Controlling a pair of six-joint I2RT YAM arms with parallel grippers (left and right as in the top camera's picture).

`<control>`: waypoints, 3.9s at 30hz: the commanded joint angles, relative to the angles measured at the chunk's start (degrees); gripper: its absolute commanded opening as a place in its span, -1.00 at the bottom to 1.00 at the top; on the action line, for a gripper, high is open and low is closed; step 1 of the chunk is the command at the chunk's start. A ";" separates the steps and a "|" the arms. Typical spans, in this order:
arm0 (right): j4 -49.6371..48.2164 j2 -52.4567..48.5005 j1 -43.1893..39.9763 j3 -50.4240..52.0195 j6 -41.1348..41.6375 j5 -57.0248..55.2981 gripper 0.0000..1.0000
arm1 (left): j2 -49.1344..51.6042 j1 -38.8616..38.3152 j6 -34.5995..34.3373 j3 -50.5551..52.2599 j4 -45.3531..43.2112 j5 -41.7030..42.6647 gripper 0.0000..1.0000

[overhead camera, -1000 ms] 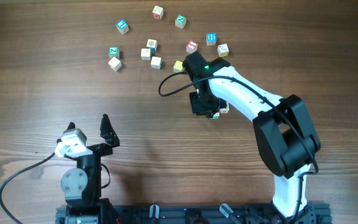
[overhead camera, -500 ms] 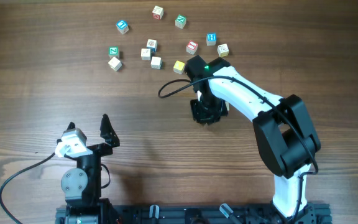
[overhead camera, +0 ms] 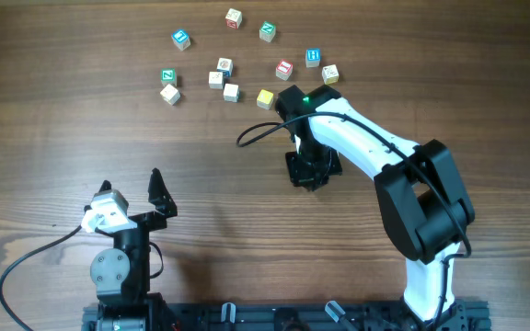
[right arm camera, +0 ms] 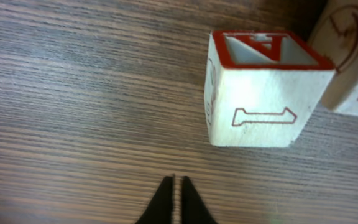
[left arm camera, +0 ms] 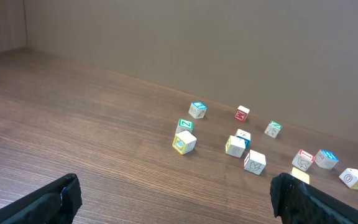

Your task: Form a horizontal line

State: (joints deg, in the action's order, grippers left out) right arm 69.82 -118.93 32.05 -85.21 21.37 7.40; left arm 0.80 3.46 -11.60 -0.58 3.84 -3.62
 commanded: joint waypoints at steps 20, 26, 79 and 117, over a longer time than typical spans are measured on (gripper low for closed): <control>-3.72 -0.66 -0.15 2.05 4.28 -7.43 -0.91 | -0.42 -0.20 0.90 0.24 -0.11 -0.76 1.00; -4.98 -0.66 -0.15 2.10 4.28 -7.61 -0.91 | -0.42 -0.20 0.90 0.24 -0.11 -0.79 1.00; -4.46 -0.66 -0.20 2.08 -1.64 5.20 -0.91 | -0.42 -0.20 0.90 0.26 -0.11 -0.76 1.00; -7.65 -0.66 -0.20 2.10 1.09 -0.24 -0.91 | -0.42 -0.20 0.90 0.24 -0.11 -0.79 1.00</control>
State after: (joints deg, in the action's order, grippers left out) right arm 59.99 -118.93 32.05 -83.48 23.70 2.44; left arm 0.80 3.46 -11.60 -0.58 3.86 -3.62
